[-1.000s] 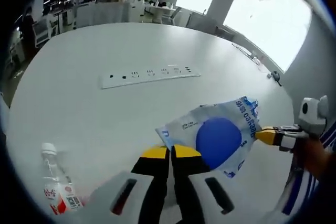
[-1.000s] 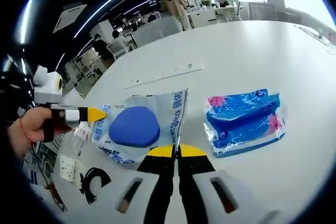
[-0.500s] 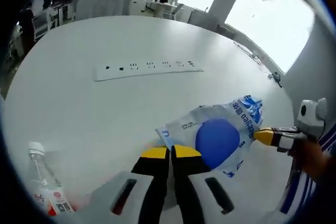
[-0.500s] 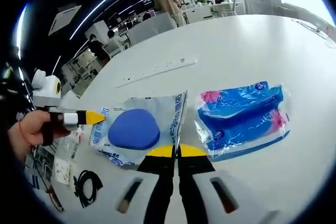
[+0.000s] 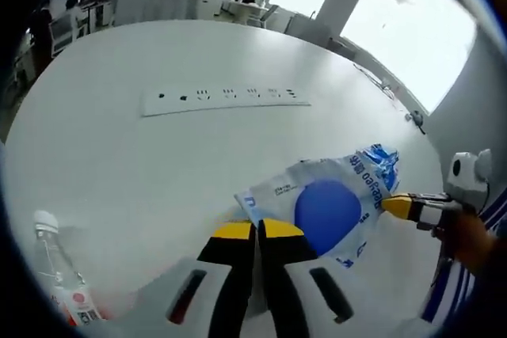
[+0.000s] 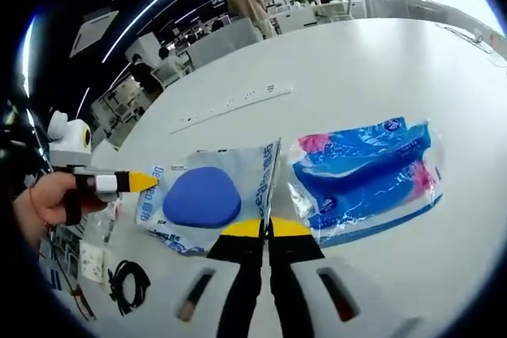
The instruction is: Arrange the tabletop items into an orderly group along one side of the table until the central work area is clear of visible clutter.
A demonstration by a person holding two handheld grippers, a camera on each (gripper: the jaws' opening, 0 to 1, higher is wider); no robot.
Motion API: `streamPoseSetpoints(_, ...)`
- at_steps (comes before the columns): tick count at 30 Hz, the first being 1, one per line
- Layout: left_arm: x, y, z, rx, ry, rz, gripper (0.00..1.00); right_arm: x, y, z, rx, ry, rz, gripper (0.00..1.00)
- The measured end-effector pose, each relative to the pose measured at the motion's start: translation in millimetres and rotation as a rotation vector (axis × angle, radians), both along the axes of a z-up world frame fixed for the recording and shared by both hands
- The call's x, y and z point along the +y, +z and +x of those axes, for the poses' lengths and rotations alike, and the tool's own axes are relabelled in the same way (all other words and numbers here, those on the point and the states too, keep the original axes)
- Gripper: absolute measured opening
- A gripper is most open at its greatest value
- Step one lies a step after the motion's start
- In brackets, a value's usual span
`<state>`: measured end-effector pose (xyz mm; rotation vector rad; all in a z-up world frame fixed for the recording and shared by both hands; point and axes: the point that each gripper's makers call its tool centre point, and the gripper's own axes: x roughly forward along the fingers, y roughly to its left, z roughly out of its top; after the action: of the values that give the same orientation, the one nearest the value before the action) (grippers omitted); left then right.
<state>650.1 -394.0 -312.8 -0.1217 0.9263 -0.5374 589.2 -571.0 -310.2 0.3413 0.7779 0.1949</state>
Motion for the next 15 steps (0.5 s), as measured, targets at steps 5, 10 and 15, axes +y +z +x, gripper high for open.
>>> streamPoseSetpoints(5,-0.4,-1.5,1.3,0.000,0.005,-0.008,0.00,0.2,0.3,0.0,-0.003,0.001,-0.002,0.00)
streamPoseSetpoints(10,-0.6,-2.7,2.5,-0.001,0.005,-0.012,0.00,-1.4,-0.7,0.7,-0.005,0.001,-0.002,0.00)
streamPoseSetpoints(15,-0.2,-2.5,2.1,0.000,0.009,-0.021,0.01,-2.9,-1.2,1.7,-0.007,0.000,-0.007,0.01)
